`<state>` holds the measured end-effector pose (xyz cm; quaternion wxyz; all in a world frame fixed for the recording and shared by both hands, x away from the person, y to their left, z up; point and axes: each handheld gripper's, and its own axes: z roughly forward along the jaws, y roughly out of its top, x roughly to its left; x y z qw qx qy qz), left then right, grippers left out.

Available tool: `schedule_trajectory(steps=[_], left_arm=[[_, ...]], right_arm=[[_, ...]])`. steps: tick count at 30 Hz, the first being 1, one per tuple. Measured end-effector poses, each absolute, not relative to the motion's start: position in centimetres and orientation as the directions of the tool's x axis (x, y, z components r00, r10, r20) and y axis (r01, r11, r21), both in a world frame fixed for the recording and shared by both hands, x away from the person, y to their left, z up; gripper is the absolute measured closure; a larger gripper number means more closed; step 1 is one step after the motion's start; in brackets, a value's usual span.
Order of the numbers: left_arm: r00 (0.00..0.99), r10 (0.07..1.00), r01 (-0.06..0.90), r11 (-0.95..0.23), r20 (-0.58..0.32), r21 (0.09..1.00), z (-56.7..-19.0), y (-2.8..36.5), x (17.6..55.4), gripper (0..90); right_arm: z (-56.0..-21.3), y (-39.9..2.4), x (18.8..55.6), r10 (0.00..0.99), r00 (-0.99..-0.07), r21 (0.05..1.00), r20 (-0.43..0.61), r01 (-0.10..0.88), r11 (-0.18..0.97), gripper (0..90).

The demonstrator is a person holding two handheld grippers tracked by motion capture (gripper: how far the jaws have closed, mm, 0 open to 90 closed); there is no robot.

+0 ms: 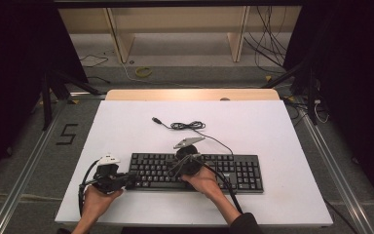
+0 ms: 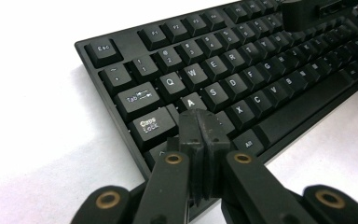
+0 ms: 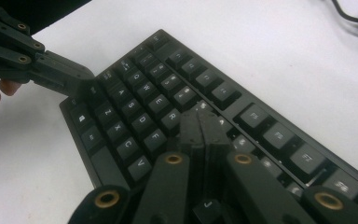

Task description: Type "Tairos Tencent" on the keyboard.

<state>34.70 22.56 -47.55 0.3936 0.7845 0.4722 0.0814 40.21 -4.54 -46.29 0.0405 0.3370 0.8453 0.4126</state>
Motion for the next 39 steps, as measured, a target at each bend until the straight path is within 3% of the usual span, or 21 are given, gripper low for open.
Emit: schedule_trajectory(steps=[39], left_arm=[[0.549,0.801,0.698,-0.281,-0.24,0.659,-48.0,22.2,35.0,89.3]], right_arm=[[-48.0,-2.3,40.9,0.608,-0.765,0.678,0.215,0.564,0.471,90.0]])
